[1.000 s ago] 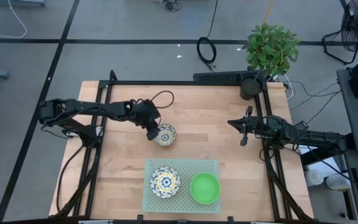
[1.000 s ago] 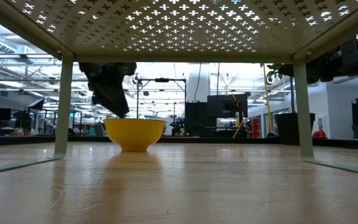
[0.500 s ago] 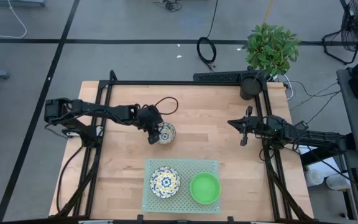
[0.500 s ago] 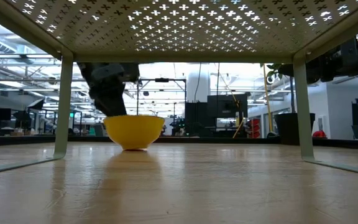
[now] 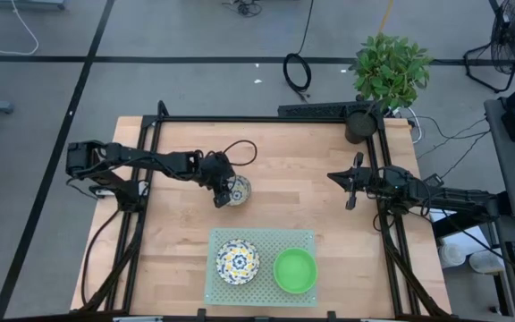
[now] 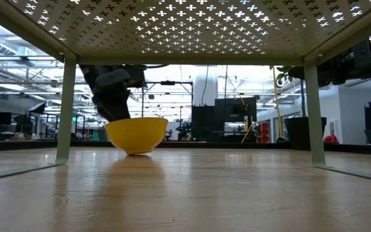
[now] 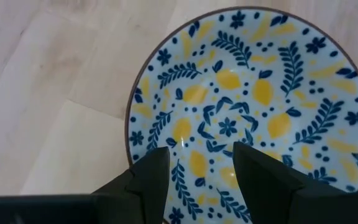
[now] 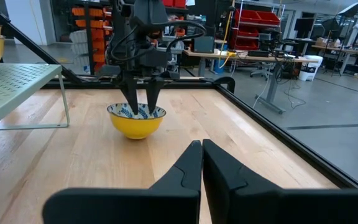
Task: Pick & Place Mini bowls
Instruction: Stack the top yellow patterned bowl on the yellow patterned bowl on the shelf
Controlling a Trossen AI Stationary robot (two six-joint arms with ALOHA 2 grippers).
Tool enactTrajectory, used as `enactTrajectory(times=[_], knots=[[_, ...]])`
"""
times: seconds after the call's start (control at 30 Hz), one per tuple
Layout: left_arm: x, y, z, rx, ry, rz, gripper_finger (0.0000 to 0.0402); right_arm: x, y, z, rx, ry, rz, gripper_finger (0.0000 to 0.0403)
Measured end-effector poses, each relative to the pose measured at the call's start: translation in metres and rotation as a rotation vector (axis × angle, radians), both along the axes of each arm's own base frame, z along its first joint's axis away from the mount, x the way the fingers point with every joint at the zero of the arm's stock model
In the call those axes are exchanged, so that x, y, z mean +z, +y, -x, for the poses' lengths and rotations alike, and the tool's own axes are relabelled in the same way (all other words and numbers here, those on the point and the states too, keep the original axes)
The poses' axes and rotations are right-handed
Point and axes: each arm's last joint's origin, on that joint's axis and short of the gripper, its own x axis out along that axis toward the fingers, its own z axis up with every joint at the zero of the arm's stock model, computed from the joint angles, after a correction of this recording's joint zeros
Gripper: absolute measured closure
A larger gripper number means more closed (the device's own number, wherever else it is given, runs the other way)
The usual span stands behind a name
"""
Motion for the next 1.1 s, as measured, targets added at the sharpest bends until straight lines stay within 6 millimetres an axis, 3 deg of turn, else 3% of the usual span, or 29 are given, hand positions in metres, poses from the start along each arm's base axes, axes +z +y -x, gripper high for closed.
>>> enactTrajectory(times=[0.4,0.67,1.1], knots=[[0.002,0.000,-0.002,-0.005,-0.015,-0.007,0.0220,0.000,0.000,0.000,0.000,0.000,0.000,0.0403],[0.018,0.001,-0.013,-0.045,-0.061,-0.042,0.0220,0.000,0.000,0.000,0.000,0.000,0.000,0.0403],[0.016,0.008,-0.002,0.066,0.097,-0.113,0.0220,0.000,0.000,0.000,0.000,0.001,0.000,0.0403]])
